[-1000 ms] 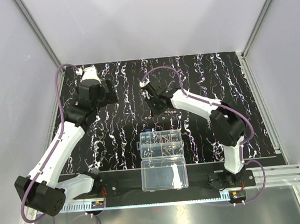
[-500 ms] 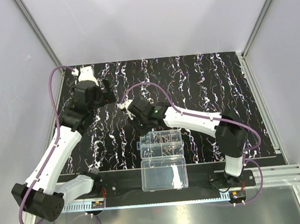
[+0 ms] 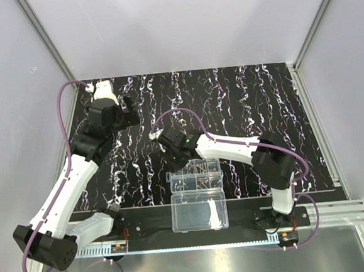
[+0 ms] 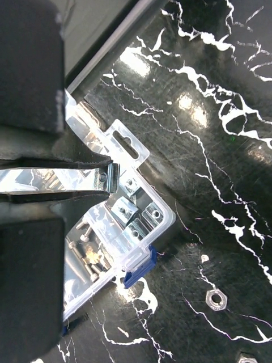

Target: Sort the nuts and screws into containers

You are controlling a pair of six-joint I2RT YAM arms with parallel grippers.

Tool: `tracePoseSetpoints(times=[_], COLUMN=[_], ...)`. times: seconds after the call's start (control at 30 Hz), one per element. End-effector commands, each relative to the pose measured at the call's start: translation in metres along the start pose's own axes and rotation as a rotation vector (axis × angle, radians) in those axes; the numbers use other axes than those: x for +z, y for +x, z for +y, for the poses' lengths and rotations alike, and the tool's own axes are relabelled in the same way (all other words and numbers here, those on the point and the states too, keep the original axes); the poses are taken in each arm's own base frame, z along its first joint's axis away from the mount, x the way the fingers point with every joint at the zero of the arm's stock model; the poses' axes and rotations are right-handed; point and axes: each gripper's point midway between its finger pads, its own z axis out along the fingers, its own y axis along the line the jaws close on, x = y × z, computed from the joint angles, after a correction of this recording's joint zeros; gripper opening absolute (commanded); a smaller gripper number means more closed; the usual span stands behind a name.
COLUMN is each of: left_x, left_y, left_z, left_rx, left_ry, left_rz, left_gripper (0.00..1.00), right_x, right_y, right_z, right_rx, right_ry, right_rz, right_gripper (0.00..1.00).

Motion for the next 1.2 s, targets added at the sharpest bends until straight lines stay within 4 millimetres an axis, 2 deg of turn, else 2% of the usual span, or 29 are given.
tracePoseSetpoints(times=[0.0,0.1,0.2,0.23,0.37,0.4,0.5,0.53,0.63,0.67,0.77,0.8,0.9,1.0,1.17], left_x=[-0.011,-0.010,-0.011,-0.011,-0.011,-0.010,-0.009,-0.008,-0.007,-0.006,-0.002,-0.001,0.004,0.011,0.023], left_y=[-0.032,-0.031,-0.031,-0.032,-0.031,-0.031,-0.030,-0.030,-0.028,-0.028,-0.024,-0.024,-0.020,-0.012,-0.002], left_z=[-0.006,-0.007,-0.008,-0.007,-0.007,-0.007,-0.007,-0.006,-0.006,-0.006,-0.005,-0.005,-0.004,-0.007,-0.008], left_rx=[-0.037,-0.038,-0.038,-0.039,-0.038,-0.038,-0.036,-0.036,-0.032,-0.032,-0.025,-0.023,-0.017,-0.008,0.006], left_ry=[0.029,0.034,0.039,0.034,0.036,0.034,0.031,0.029,0.023,0.021,0.013,0.010,-0.002,0.003,-0.008], left_rz=[-0.093,-0.090,-0.090,-0.094,-0.091,-0.090,-0.086,-0.085,-0.082,-0.081,-0.068,-0.068,-0.054,-0.026,0.013], left_gripper=[0.99,0.99,0.99,0.99,0.99,0.99,0.99,0.99,0.99,0.99,0.99,0.99,0.99,0.99,0.99], right_x=[0.004,0.006,0.003,0.003,-0.008,-0.015,-0.030,-0.034,-0.044,-0.048,-0.054,-0.057,-0.055,-0.046,-0.026], right_y=[-0.006,-0.003,-0.005,-0.005,-0.014,-0.021,-0.039,-0.043,-0.052,-0.055,-0.053,-0.048,-0.039,-0.039,-0.033], right_z=[-0.001,-0.010,-0.010,-0.011,-0.007,-0.006,-0.016,-0.034,-0.070,-0.095,-0.137,-0.164,-0.188,-0.190,-0.191], right_rx=[0.001,-0.001,0.005,0.009,0.027,0.027,0.042,0.068,0.172,0.255,0.424,0.500,0.591,0.576,0.569], right_ry=[0.021,0.066,0.072,0.076,0.069,0.067,0.104,0.162,0.226,0.256,0.306,0.338,0.346,0.332,0.322], right_rz=[-0.027,-0.018,-0.025,-0.028,-0.058,-0.082,-0.134,-0.140,-0.140,-0.145,-0.145,-0.138,-0.131,-0.143,-0.093], right_gripper=[0.09,0.15,0.33,0.44,0.59,0.59,0.70,0.72,0.74,0.74,0.73,0.74,0.72,0.71,0.60])
